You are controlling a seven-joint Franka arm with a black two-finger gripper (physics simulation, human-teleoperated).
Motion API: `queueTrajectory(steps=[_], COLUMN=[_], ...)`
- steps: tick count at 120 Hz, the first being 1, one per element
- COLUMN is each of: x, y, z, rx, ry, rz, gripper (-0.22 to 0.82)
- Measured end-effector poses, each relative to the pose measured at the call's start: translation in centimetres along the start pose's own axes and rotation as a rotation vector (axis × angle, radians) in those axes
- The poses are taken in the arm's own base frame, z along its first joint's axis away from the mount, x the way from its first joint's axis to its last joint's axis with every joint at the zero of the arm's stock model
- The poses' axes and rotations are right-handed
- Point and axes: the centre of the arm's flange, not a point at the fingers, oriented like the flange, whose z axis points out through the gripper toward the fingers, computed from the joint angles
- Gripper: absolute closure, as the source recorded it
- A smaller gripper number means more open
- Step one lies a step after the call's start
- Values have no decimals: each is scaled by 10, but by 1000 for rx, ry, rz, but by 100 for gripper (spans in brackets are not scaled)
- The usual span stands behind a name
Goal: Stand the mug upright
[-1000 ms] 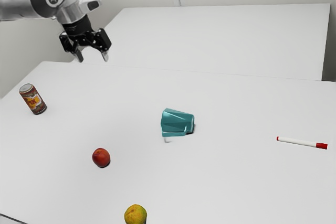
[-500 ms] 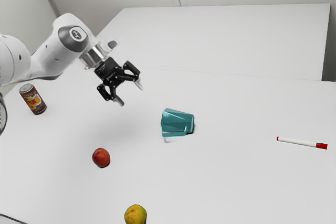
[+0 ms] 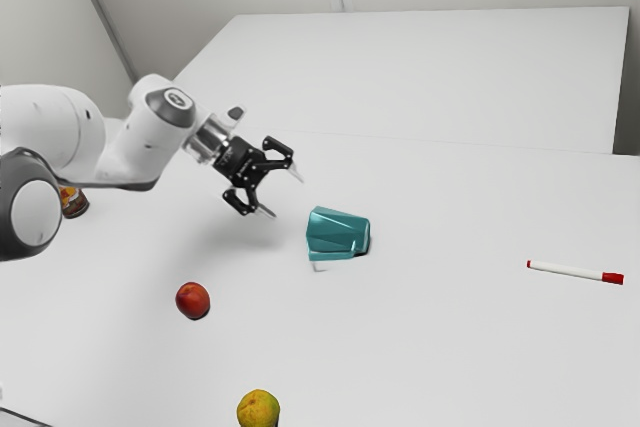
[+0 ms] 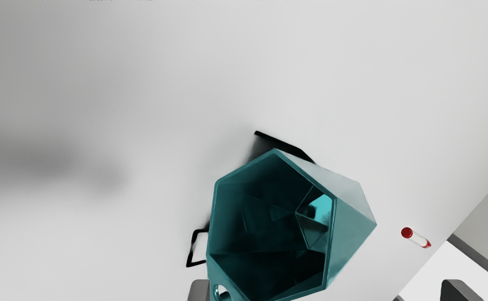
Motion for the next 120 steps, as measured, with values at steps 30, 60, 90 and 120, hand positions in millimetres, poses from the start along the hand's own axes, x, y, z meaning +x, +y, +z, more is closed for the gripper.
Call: queueTrajectory(steps=[30, 60, 90, 120], x=[5, 4, -1, -6], y=[1, 7, 22, 36], z=[32, 66, 85, 85], rx=[-66, -109, -120, -110], ry=[-38, -81, -76, -63], rz=[-43, -69, -55, -23], gripper=[0, 0, 14, 63])
